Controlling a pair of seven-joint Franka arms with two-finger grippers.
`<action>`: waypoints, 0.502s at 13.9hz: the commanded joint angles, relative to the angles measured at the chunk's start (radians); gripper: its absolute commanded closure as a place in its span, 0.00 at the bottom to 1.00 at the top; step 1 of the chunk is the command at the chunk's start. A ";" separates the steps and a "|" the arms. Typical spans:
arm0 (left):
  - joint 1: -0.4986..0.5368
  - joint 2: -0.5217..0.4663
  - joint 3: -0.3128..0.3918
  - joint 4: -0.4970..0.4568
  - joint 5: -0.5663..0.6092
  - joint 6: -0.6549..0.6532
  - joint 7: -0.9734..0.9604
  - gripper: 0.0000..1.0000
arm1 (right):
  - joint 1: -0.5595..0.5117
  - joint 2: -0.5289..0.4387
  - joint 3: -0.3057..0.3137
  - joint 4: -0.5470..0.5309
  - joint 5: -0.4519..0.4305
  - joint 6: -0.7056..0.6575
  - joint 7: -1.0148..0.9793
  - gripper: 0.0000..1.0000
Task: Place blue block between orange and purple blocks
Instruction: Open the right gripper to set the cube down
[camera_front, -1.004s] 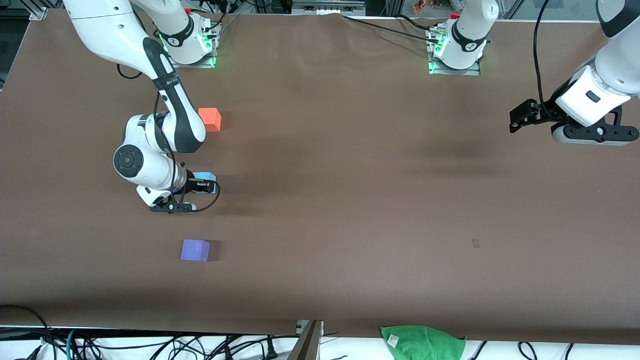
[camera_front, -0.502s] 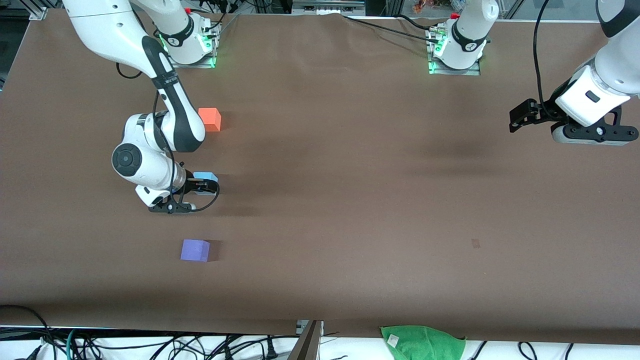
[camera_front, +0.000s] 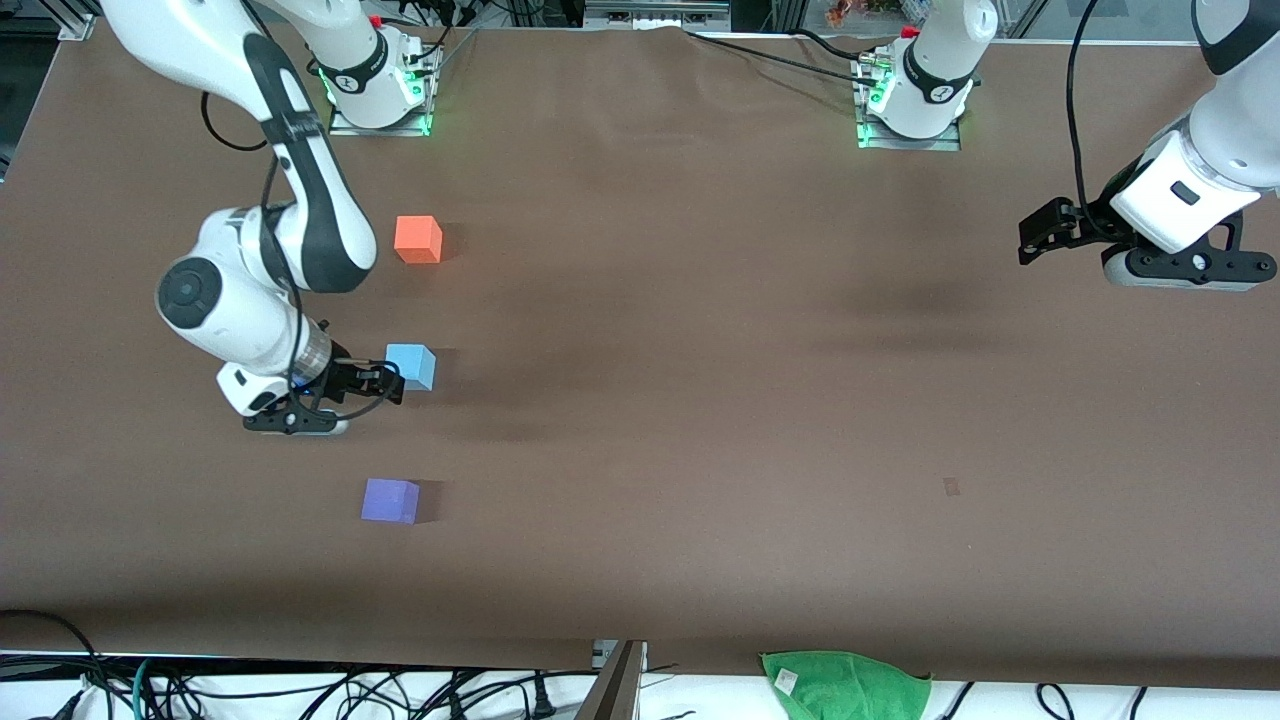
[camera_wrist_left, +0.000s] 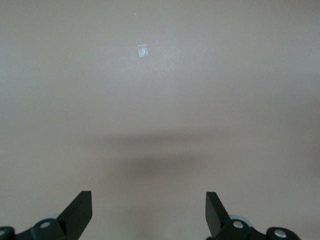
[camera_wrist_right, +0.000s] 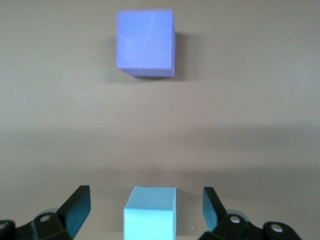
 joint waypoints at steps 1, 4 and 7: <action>0.000 -0.002 0.001 0.003 -0.014 -0.009 0.009 0.00 | -0.003 -0.121 -0.027 -0.018 0.013 -0.128 -0.031 0.01; 0.000 -0.002 0.001 0.003 -0.014 -0.009 0.009 0.00 | -0.003 -0.257 -0.053 -0.016 -0.002 -0.271 -0.034 0.01; -0.001 -0.002 0.001 0.003 -0.014 -0.009 0.009 0.00 | -0.003 -0.368 -0.089 0.018 -0.067 -0.424 -0.036 0.01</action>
